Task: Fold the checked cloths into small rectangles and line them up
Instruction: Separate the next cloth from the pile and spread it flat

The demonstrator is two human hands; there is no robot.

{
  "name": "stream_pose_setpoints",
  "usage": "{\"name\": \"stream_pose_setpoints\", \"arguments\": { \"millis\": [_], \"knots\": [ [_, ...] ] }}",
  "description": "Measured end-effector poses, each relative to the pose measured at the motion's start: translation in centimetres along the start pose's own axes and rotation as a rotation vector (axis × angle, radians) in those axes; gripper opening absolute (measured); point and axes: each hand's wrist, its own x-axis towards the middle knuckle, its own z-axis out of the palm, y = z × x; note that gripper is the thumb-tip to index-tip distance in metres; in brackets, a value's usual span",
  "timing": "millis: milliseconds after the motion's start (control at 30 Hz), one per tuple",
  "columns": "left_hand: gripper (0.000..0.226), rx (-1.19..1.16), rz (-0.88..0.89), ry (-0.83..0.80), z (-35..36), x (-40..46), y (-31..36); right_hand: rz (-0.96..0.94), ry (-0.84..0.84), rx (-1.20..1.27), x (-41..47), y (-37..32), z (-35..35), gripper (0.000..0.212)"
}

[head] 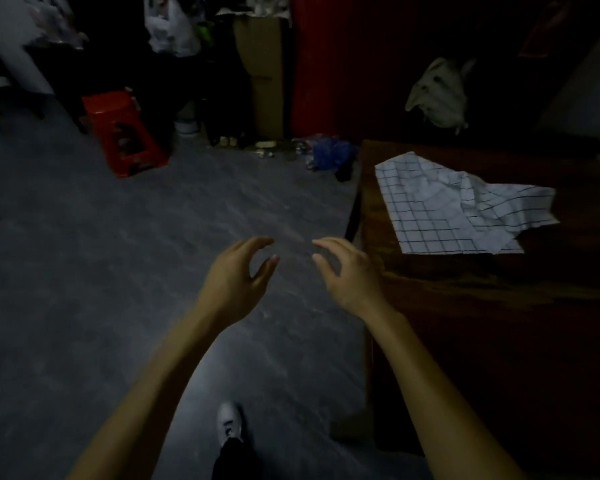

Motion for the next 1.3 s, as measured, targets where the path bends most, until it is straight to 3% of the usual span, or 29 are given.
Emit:
{"name": "stream_pose_setpoints", "arguments": {
  "millis": [400, 700, 1000, 1300],
  "knots": [
    [0.034, -0.149, 0.458, -0.259, 1.1, 21.9, -2.0, 0.354, 0.347, -0.121, 9.9, 1.5, -1.9, 0.03],
    [0.031, -0.201, 0.664, -0.494, 12.3, 33.8, 1.8, 0.578, 0.48, -0.106, 14.6, 11.2, -4.2, 0.031],
    [0.038, -0.015, 0.807, -0.662, 21.7, 45.6, 8.1, 0.717, 0.55, -0.044, 21.3, 22.8, -7.8, 0.03],
    [0.037, 0.073, 0.92, -0.792, 32.3, 52.8, 8.7, 0.987, 0.532, -0.067, 26.1, 29.7, -7.0, 0.034]
  ]
}}
